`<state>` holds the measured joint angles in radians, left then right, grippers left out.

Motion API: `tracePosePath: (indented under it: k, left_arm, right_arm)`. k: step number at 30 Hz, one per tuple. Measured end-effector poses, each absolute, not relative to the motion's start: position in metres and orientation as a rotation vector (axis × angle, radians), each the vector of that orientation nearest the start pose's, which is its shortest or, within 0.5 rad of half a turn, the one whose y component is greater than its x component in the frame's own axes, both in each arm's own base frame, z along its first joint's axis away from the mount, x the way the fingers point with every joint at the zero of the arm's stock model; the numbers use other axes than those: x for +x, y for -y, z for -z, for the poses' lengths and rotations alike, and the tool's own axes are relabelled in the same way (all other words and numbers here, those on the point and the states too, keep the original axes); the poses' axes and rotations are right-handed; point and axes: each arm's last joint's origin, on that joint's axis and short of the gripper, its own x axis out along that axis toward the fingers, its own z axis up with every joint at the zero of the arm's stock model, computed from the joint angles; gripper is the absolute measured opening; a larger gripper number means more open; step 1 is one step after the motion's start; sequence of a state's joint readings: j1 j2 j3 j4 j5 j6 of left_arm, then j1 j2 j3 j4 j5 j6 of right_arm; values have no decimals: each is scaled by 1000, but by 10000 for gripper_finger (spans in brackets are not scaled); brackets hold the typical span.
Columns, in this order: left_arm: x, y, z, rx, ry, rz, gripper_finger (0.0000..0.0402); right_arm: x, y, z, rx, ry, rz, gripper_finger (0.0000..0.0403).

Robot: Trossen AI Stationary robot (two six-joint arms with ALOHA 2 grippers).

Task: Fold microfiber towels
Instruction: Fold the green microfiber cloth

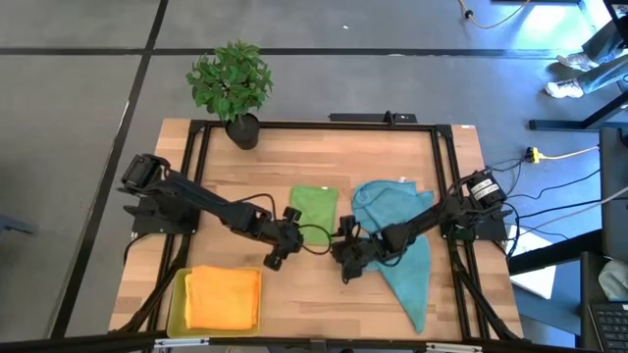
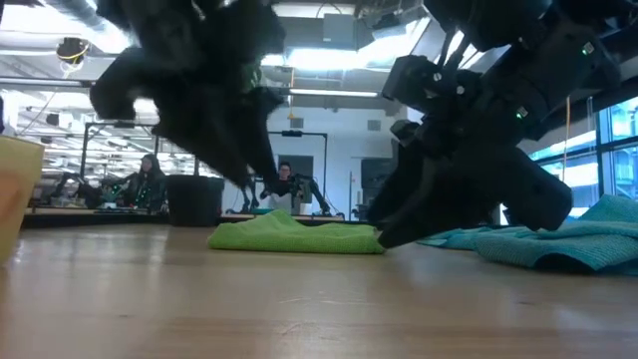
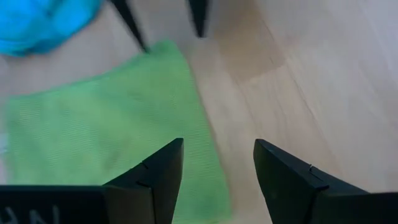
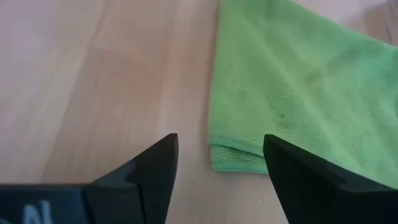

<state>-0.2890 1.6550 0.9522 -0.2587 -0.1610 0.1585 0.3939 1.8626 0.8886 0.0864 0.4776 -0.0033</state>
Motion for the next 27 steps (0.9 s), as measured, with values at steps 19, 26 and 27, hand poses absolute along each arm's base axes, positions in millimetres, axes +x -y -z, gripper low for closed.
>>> tracePosePath:
  k: [19, 26, 27]
  left_arm:
    - [304, 79, -140, 354, -1030, 77, 189]
    - [302, 83, -138, 358, -1033, 89, 189]
    - [302, 83, -138, 353, -1033, 92, 191]
  right_arm:
    - [323, -113, -110, -382, -808, 92, 238]
    - [326, -111, -102, -400, -820, 94, 238]
    - [326, -111, -102, -400, -819, 94, 238]
